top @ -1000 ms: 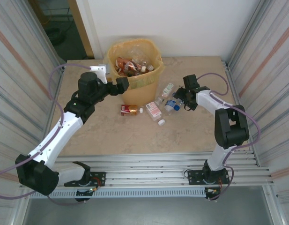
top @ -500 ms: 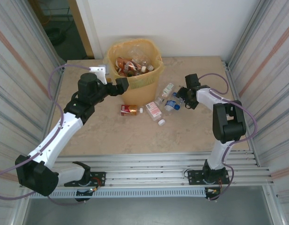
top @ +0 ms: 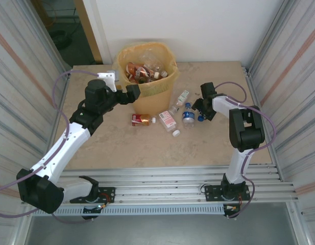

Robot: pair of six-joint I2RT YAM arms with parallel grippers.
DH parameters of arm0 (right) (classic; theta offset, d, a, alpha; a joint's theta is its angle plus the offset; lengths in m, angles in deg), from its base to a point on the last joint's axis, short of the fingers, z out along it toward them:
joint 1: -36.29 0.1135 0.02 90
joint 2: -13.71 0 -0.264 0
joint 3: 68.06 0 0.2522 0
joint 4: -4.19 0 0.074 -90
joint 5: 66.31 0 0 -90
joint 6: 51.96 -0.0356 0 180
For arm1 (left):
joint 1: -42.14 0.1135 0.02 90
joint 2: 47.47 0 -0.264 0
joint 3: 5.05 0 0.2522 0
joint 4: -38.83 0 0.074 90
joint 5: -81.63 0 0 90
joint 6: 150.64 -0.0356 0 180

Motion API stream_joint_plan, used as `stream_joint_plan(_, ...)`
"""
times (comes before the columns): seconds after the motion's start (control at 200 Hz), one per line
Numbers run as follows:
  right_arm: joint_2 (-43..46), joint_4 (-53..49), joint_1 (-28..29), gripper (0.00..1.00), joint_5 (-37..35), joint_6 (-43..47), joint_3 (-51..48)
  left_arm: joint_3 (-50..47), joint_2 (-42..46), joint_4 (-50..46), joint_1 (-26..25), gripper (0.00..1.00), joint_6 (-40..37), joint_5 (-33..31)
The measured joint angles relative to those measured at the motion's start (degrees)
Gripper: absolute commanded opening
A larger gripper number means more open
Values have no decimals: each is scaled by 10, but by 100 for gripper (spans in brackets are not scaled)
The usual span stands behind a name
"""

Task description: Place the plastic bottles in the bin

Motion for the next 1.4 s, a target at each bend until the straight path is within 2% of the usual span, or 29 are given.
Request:
stream_joint_plan(0.466,0,-2,-2,44,-7,25,-2,-1,0,0,0,99,0,0)
stream_joint_plan(0.751,41,-14,10,34,-39,45,-30,-1,0,0,1,99,5,-2)
stream_joint_plan(1.072,150,-17,73,27,-94,75,-58,-1,-1,1,1,99,13,9)
stream_joint_plan(1.252,252,6,118,28,-108,105,-95,-1,-2,17,-4,99,19,22)
stream_joint_plan(1.403,349,53,157,28,-106,140,-136,7,-11,27,-28,99,23,36)
